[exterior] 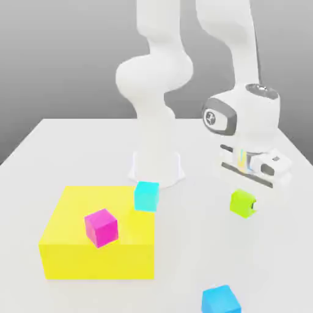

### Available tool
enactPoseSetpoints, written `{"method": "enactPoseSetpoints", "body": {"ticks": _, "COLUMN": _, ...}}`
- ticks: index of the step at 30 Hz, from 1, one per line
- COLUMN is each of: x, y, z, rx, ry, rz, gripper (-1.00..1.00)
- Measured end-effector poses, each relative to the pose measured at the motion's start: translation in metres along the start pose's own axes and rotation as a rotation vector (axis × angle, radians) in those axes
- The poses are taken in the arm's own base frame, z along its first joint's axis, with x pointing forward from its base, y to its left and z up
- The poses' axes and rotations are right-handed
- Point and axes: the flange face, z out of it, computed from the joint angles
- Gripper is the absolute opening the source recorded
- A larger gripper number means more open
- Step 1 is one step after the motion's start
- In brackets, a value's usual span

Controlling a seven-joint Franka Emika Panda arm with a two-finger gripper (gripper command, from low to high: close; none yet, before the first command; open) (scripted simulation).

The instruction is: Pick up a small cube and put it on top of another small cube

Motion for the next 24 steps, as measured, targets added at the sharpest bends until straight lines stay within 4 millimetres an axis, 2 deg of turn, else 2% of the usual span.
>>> {"method": "enactPoseSetpoints", "body": {"ticks": 2, "x": -0.001, "y": -0.002, "z": -0.007, "rx": -0.001, "ry": -0.003, "rz": 0.0, "gripper": -1.0}}
{"method": "enactPoseSetpoints", "body": {"ticks": 3, "x": -0.004, "y": 0.003, "z": -0.012, "rx": -0.001, "ry": -0.004, "rz": 0.008, "gripper": -1.0}}
{"method": "enactPoseSetpoints", "body": {"ticks": 6, "x": -0.022, "y": 0.04, "z": -0.029, "rx": -0.004, "ry": -0.003, "rz": 0.057, "gripper": -1.0}}
{"method": "enactPoseSetpoints", "body": {"ticks": 10, "x": -0.065, "y": 0.095, "z": -0.057, "rx": -0.007, "ry": -0.002, "rz": 0.139, "gripper": -1.0}}
{"method": "enactPoseSetpoints", "body": {"ticks": 14, "x": -0.125, "y": 0.142, "z": -0.087, "rx": -0.009, "ry": -0.002, "rz": 0.226, "gripper": -1.0}}
{"method": "enactPoseSetpoints", "body": {"ticks": 17, "x": -0.18, "y": 0.166, "z": -0.111, "rx": -0.009, "ry": -0.004, "rz": 0.293, "gripper": -1.0}}
{"method": "enactPoseSetpoints", "body": {"ticks": 22, "x": -0.284, "y": 0.184, "z": -0.151, "rx": -0.005, "ry": -0.006, "rz": 0.411, "gripper": -1.0}}
{"method": "enactPoseSetpoints", "body": {"ticks": 23, "x": -0.302, "y": 0.183, "z": -0.156, "rx": -0.003, "ry": -0.005, "rz": 0.431, "gripper": -1.0}}
{"method": "enactPoseSetpoints", "body": {"ticks": 24, "x": -0.311, "y": 0.183, "z": -0.152, "rx": -0.001, "ry": -0.003, "rz": 0.44, "gripper": -1.0}}
